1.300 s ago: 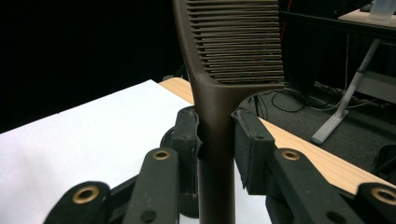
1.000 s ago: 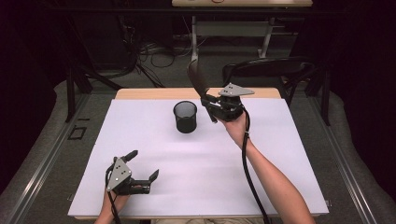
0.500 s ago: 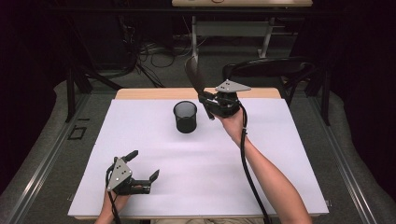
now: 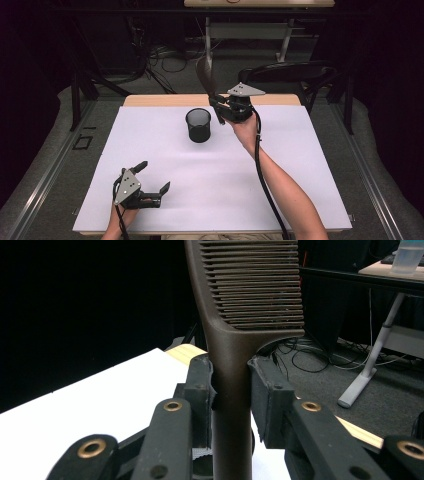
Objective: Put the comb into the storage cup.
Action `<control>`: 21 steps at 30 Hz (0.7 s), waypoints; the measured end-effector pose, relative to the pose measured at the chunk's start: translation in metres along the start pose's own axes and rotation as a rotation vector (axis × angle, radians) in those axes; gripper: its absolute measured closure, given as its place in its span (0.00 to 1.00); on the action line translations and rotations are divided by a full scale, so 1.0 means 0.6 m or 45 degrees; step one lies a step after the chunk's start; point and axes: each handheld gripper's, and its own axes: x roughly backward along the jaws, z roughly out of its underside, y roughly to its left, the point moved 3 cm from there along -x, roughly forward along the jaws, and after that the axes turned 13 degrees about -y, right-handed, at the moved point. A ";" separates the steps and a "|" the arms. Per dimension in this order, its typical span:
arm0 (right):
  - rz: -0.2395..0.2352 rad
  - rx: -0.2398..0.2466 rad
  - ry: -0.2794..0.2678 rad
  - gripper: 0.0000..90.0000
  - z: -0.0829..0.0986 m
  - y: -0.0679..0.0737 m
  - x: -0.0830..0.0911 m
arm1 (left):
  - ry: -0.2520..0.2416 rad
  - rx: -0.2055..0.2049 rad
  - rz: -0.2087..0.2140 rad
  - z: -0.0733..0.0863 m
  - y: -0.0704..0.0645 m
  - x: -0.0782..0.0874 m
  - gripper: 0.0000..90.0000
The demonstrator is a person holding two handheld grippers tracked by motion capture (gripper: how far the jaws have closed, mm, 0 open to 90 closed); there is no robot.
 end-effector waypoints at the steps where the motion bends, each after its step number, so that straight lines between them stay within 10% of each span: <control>1: 0.002 -0.002 -0.002 0.80 0.000 0.001 -0.002 | 0.000 -0.001 -0.001 0.000 0.000 0.000 0.00; 21: 0.027 0.004 -0.056 0.80 0.003 -0.002 -0.022 | 0.004 0.005 -0.002 0.001 0.000 0.001 0.00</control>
